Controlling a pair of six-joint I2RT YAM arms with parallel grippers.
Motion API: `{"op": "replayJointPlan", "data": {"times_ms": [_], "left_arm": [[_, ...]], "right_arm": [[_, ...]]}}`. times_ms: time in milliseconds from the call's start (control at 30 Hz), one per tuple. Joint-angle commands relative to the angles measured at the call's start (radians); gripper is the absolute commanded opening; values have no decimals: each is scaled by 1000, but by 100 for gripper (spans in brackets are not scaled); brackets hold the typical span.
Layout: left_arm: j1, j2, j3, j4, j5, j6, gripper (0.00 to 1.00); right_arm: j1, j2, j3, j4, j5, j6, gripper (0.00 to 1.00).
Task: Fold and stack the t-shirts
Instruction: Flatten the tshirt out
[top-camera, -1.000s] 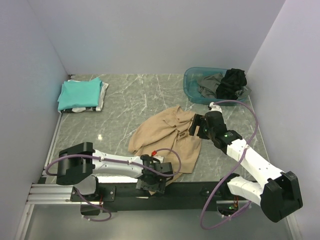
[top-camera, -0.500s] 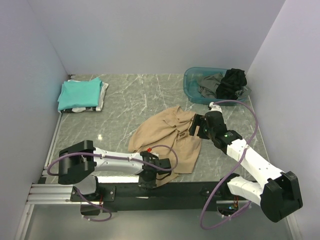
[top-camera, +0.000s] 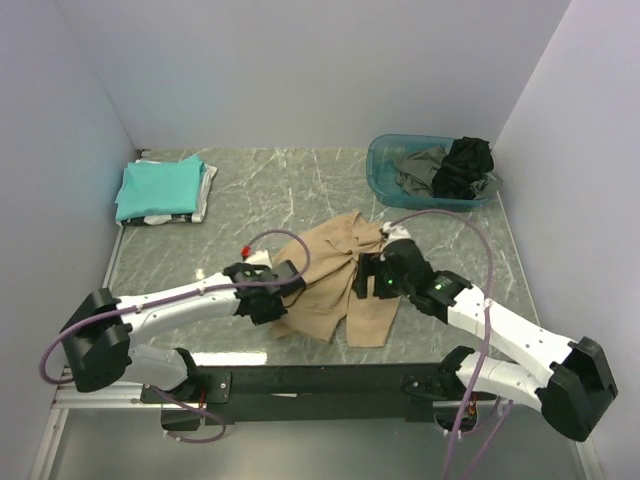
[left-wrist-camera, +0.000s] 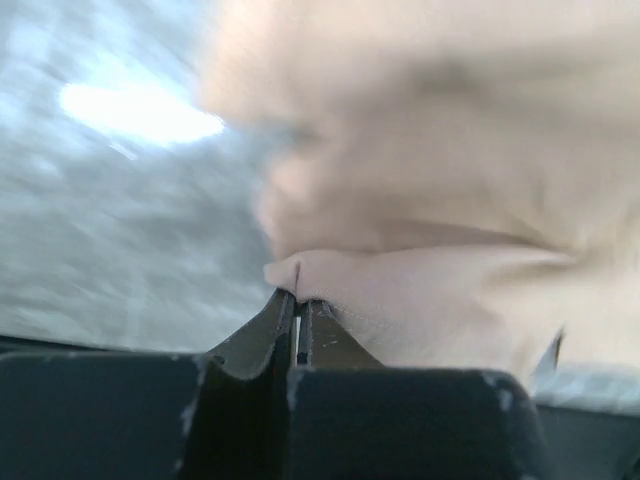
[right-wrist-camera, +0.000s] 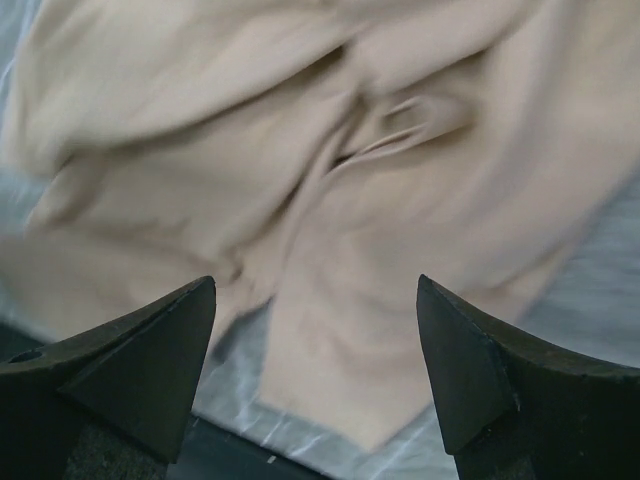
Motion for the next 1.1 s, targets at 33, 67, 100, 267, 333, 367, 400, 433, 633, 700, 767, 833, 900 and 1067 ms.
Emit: {"op": "replayJointPlan", "data": {"times_ms": [33, 67, 100, 267, 333, 367, 400, 433, 633, 700, 767, 833, 900, 1067], "left_arm": [[113, -83, -38, -22, -121, -14, 1], [129, -95, -46, -16, -131, -15, 1], [141, -115, -49, 4, -138, -12, 1], [178, -132, -66, 64, -135, 18, 1], [180, -126, -71, 78, -134, 11, 1], [180, -125, -78, 81, -132, 11, 1], [180, -122, -83, 89, -129, 11, 1], [180, -121, -87, 99, -119, 15, 1], [181, -151, -118, 153, -106, 20, 1], [180, -173, -129, 167, -112, 11, 1], [180, -195, -144, 187, -118, 20, 1], [180, -224, -155, 208, -131, 11, 1], [180, -247, -178, 210, -190, -26, 1], [180, -290, -235, 274, -206, -36, 1]], "right_arm": [[201, 62, -11, 22, -34, 67, 87], [243, 84, -6, 23, -28, 70, 87], [283, 104, 1, 11, -10, 79, 87], [504, 257, 70, -102, 141, 145, 83], [524, 292, 72, -153, 181, 189, 83], [532, 298, 67, -162, 182, 203, 82], [533, 300, 60, -164, 176, 219, 82], [532, 302, 41, -158, 172, 225, 82], [532, 361, 30, -156, 168, 252, 62], [533, 381, 32, -180, 191, 266, 56], [530, 403, 23, -188, 190, 286, 49], [529, 404, 8, -193, 179, 300, 42], [527, 394, -2, -187, 176, 306, 36], [500, 342, -16, -161, 175, 292, 9]]}}
